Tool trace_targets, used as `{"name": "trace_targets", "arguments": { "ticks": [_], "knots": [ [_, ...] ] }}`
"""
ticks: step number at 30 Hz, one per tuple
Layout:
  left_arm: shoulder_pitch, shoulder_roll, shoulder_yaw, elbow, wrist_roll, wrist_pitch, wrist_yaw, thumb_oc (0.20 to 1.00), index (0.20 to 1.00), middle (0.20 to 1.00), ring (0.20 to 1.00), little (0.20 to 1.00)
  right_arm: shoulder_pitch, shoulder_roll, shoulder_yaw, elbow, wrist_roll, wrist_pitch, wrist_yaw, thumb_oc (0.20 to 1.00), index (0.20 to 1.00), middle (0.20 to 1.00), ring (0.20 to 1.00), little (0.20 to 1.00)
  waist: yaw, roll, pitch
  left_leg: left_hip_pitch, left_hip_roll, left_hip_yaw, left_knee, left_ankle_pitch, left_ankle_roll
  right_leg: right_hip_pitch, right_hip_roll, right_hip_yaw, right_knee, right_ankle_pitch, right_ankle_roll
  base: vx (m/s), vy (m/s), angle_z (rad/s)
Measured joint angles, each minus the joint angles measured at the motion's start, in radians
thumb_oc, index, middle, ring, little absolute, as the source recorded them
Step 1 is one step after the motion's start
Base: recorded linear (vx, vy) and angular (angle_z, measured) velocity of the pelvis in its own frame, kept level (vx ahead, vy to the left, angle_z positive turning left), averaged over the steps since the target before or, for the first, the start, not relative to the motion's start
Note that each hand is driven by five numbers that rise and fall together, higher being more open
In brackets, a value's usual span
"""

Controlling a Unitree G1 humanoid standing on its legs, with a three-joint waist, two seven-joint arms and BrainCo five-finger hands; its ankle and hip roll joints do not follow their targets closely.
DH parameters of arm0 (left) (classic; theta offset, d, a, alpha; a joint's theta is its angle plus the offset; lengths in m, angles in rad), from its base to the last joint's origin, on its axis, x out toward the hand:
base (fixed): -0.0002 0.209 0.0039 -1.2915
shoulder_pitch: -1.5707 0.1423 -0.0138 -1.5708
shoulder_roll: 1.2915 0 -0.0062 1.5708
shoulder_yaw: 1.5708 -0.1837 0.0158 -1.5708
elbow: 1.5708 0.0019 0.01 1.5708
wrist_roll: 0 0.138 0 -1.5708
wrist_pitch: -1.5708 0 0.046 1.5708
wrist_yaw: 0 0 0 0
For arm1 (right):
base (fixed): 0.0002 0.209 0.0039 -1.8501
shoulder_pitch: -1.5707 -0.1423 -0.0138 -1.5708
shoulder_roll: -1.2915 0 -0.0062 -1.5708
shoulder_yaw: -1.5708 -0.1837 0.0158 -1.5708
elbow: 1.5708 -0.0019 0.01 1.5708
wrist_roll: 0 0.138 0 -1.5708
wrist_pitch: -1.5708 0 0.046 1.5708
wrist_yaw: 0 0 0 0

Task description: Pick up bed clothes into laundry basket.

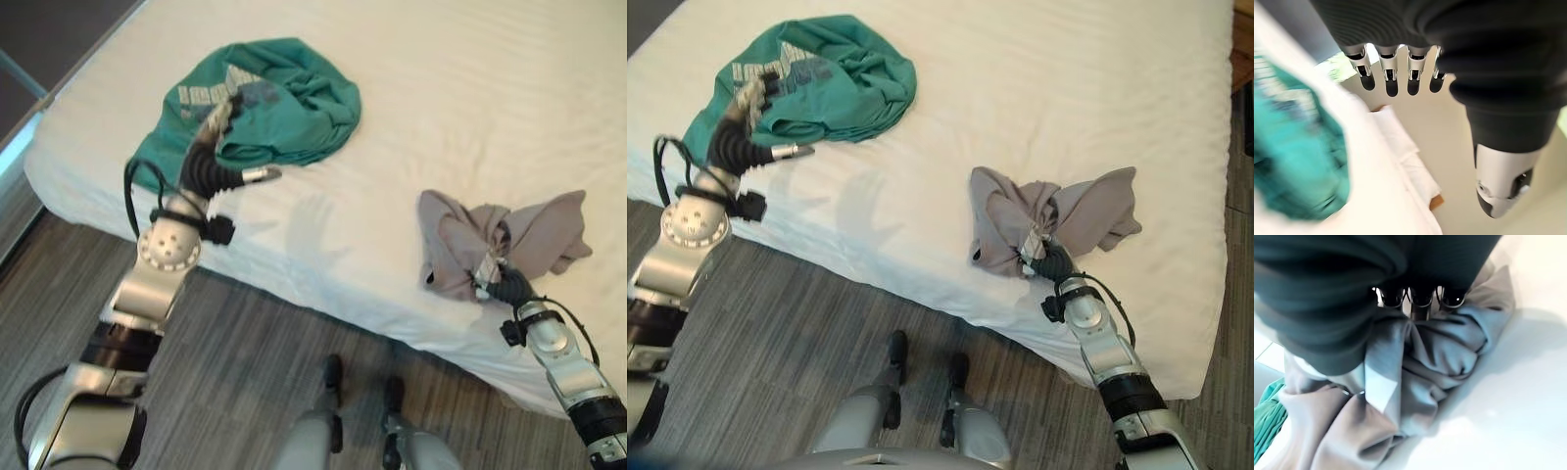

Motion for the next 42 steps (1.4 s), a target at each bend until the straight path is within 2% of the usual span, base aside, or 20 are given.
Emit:
{"name": "trace_targets", "arguments": {
  "ticks": [1, 2, 4, 7, 8, 9, 11, 13, 15, 20, 23, 26, 27, 29, 30, 31, 36, 39, 40, 42],
  "knots": [
    [-0.081, 0.013, -0.024, 0.138, 0.037, 0.038, 0.028, 1.000, 1.000, 1.000, 1.000, 1.000, -0.001, 0.001, 0.018, 0.003, 0.000, 0.001, 0.010, 0.200, 0.200, 0.200, 0.200, 0.200, -0.038, -0.003, -0.014, 0.002, 0.001, 0.006, 0.000, -0.003, -0.003, -0.001, 0.001, 0.008, -0.002, 0.001, -0.001, -0.02, -0.060, -0.33],
    [-0.215, 0.068, -0.131, 0.290, 0.132, 0.096, 0.050, 1.000, 1.000, 1.000, 1.000, 1.000, 0.033, 0.003, 0.027, -0.004, 0.000, 0.010, 0.010, 0.200, 0.200, 0.200, 0.200, 0.200, -0.074, -0.013, -0.020, -0.005, 0.009, 0.010, 0.000, -0.001, 0.000, -0.010, 0.009, 0.011, 0.000, 0.004, -0.004, -0.04, -0.047, -0.20],
    [-0.372, 0.106, -0.269, 0.469, 0.269, 0.165, 0.086, 1.000, 1.000, 1.000, 1.000, 1.000, 0.080, 0.005, 0.037, -0.015, 0.000, 0.027, 0.015, 0.200, 0.200, 0.200, 0.200, 0.200, -0.088, -0.032, -0.032, -0.017, 0.023, 0.015, 0.000, 0.001, 0.001, -0.025, 0.022, 0.014, 0.001, 0.005, -0.005, -0.03, -0.019, -0.13],
    [-0.399, 0.108, -0.326, 0.556, 0.324, 0.175, 0.091, 1.000, 1.000, 1.000, 1.000, 1.000, 0.076, 0.004, 0.050, -0.022, 0.000, 0.029, 0.014, 0.200, 0.200, 0.200, 0.200, 0.200, -0.088, -0.046, -0.040, -0.026, 0.031, 0.033, 0.000, -0.003, -0.003, -0.043, 0.029, 0.033, 0.001, 0.006, -0.007, -0.03, -0.003, -0.18],
    [-0.406, 0.086, -0.344, 0.633, 0.348, 0.188, 0.090, 1.000, 1.000, 1.000, 1.000, 1.000, 0.074, 0.001, 0.066, -0.035, 0.000, 0.029, 0.012, 0.200, 0.200, 0.200, 0.200, 0.200, -0.103, -0.063, -0.042, -0.044, 0.034, 0.035, 0.000, -0.002, -0.003, -0.060, 0.033, 0.035, 0.001, 0.009, -0.010, -0.05, -0.007, -0.12],
    [-0.496, 0.059, -0.446, 0.873, 0.359, 0.196, 0.084, 1.000, 1.000, 1.000, 1.000, 1.000, 0.065, 0.002, 0.100, -0.072, 0.000, 0.028, 0.012, 0.200, 0.200, 0.200, 0.200, 0.200, -0.143, -0.100, -0.040, -0.057, 0.036, 0.038, 0.000, -0.001, -0.002, -0.078, 0.035, 0.040, 0.001, 0.015, -0.006, -0.06, -0.007, -0.08],
    [-0.534, 0.056, -0.472, 0.970, 0.360, 0.193, 0.082, 1.000, 1.000, 1.000, 1.000, 1.000, 0.069, 0.002, 0.118, -0.091, 0.001, 0.024, 0.011, 0.200, 0.200, 0.200, 0.200, 0.200, -0.171, -0.133, -0.040, -0.060, 0.038, 0.051, 0.000, -0.004, -0.005, -0.086, 0.036, 0.046, 0.002, 0.020, -0.002, -0.03, -0.002, -0.20],
    [-0.591, 0.110, -0.478, 0.974, 0.362, 0.205, 0.079, 1.000, 1.000, 1.000, 1.000, 1.000, 0.096, -0.005, 0.105, -0.123, 0.001, -0.002, -0.003, 0.200, 0.200, 0.200, 0.200, 0.200, -0.187, -0.179, -0.042, -0.114, 0.053, 0.081, 0.000, -0.007, -0.010, -0.152, 0.043, 0.070, 0.005, 0.041, 0.028, -0.02, 0.010, -0.38],
    [-0.590, 0.098, -0.479, 0.966, 0.361, 0.206, 0.076, 1.000, 1.000, 1.000, 1.000, 1.000, 0.103, -0.007, 0.121, -0.117, 0.001, 0.002, -0.005, 0.200, 0.200, 0.200, 0.200, 0.200, -0.194, -0.202, -0.026, -0.140, 0.051, 0.086, 0.000, -0.004, -0.007, -0.181, 0.042, 0.071, 0.003, 0.044, 0.025, -0.05, -0.009, -0.13],
    [-0.654, 0.093, -0.518, 0.958, 0.358, 0.198, 0.079, 1.000, 1.000, 1.000, 1.000, 1.000, 0.054, -0.018, 0.133, -0.139, 0.000, -0.016, -0.015, 0.200, 0.200, 0.200, 0.200, 0.200, -0.209, -0.231, 0.025, -0.228, 0.058, 0.088, 0.002, 0.014, 0.000, -0.268, 0.050, 0.087, 0.002, 0.074, 0.035, -0.02, 0.014, -0.05],
    [-0.662, 0.099, -0.518, 0.956, 0.349, 0.185, 0.093, 1.000, 1.000, 1.000, 1.000, 1.000, 0.044, -0.018, 0.154, -0.140, -0.003, -0.019, -0.034, 0.200, 0.200, 0.200, 0.200, 0.200, -0.204, -0.229, 0.045, -0.233, 0.066, 0.091, 0.002, 0.004, -0.010, -0.279, 0.056, 0.099, 0.002, 0.093, 0.064, 0.03, 0.050, -0.09],
    [-0.661, 0.097, -0.518, 0.954, 0.342, 0.181, 0.079, 1.000, 1.000, 1.000, 1.000, 1.000, 0.061, -0.018, 0.151, -0.140, -0.018, -0.020, -0.039, 0.200, 0.200, 0.200, 0.200, 0.200, -0.192, -0.225, 0.047, -0.220, 0.064, 0.109, 0.002, -0.002, -0.007, -0.272, 0.053, 0.113, 0.002, 0.093, 0.063, 0.01, 0.063, -0.10],
    [-0.661, 0.096, -0.521, 0.954, 0.342, 0.181, 0.074, 0.696, 0.696, 0.696, 0.696, 0.696, 0.066, -0.018, 0.148, -0.141, -0.018, -0.022, -0.040, 0.200, 0.200, 0.200, 0.200, 0.200, -0.191, -0.221, 0.050, -0.217, 0.064, 0.110, 0.002, -0.002, -0.006, -0.270, 0.052, 0.113, 0.002, 0.093, 0.063, -0.01, 0.031, -0.02],
    [-0.661, 0.082, -0.529, 0.954, 0.343, 0.183, 0.067, 0.445, 0.445, 0.445, 0.445, 0.445, 0.074, -0.019, 0.142, -0.140, -0.018, -0.025, -0.041, 0.200, 0.200, 0.200, 0.200, 0.200, -0.187, -0.212, 0.056, -0.211, 0.062, 0.110, 0.002, -0.002, -0.006, -0.264, 0.049, 0.114, 0.002, 0.093, 0.063, 0.00, 0.000, 0.00],
    [-0.661, 0.078, -0.539, 0.950, 0.345, 0.185, 0.065, 0.272, 0.272, 0.272, 0.272, 0.272, 0.074, -0.019, 0.140, -0.144, -0.019, -0.025, -0.041, 0.200, 0.200, 0.200, 0.200, 0.200, -0.186, -0.209, 0.058, -0.208, 0.061, 0.111, 0.002, -0.002, -0.006, -0.262, 0.048, 0.113, 0.002, 0.093, 0.063, 0.00, 0.000, 0.00],
    [-0.660, 0.069, -0.547, 0.936, 0.350, 0.187, 0.064, 0.200, 0.200, 0.200, 0.200, 0.200, 0.076, -0.019, 0.131, -0.148, -0.019, -0.026, -0.041, 0.200, 0.200, 0.200, 0.200, 0.200, -0.185, -0.204, 0.060, -0.206, 0.061, 0.112, 0.002, -0.002, -0.006, -0.260, 0.047, 0.113, 0.002, 0.093, 0.063, 0.00, 0.000, 0.00],
    [-0.622, 0.020, -0.516, 0.741, 0.304, 0.186, 0.046, 0.200, 0.200, 0.200, 0.200, 0.200, 0.075, -0.025, 0.111, -0.123, -0.019, -0.040, -0.042, 0.200, 0.200, 0.200, 0.200, 0.200, -0.146, -0.172, 0.075, -0.180, 0.058, 0.108, 0.002, 0.001, -0.001, -0.231, 0.044, 0.106, 0.001, 0.092, 0.062, 0.02, -0.028, 0.01],
    [-0.335, 0.017, -0.323, 0.215, 0.081, 0.135, 0.037, 0.200, 0.200, 0.200, 0.200, 0.200, 0.079, -0.044, 0.067, -0.126, -0.020, -0.023, -0.035, 0.200, 0.200, 0.200, 0.200, 0.200, -0.122, -0.108, 0.070, -0.145, 0.047, 0.086, 0.001, 0.004, 0.003, -0.184, 0.036, 0.080, 0.001, 0.074, 0.038, 0.08, -0.080, 0.20],
    [-0.093, 0.013, -0.258, -0.061, 0.000, 0.083, 0.019, 0.200, 0.200, 0.200, 0.200, 0.200, 0.113, -0.046, 0.030, -0.132, -0.019, -0.015, -0.035, 0.200, 0.200, 0.200, 0.200, 0.200, -0.101, -0.078, 0.066, -0.101, 0.041, 0.077, 0.001, -0.002, -0.005, -0.135, 0.031, 0.063, 0.001, 0.052, 0.013, 0.09, -0.030, 0.27],
    [0.141, -0.008, -0.178, -0.230, -0.055, 0.045, -0.012, 0.200, 0.200, 0.200, 0.200, 0.200, 0.131, -0.039, -0.008, -0.139, -0.017, -0.012, -0.032, 0.200, 0.200, 0.200, 0.200, 0.200, -0.080, -0.057, 0.066, -0.061, 0.034, 0.063, 0.001, -0.013, -0.015, -0.089, 0.027, 0.060, 0.001, 0.027, 0.002, 0.13, 0.007, 0.23]
  ]
}}
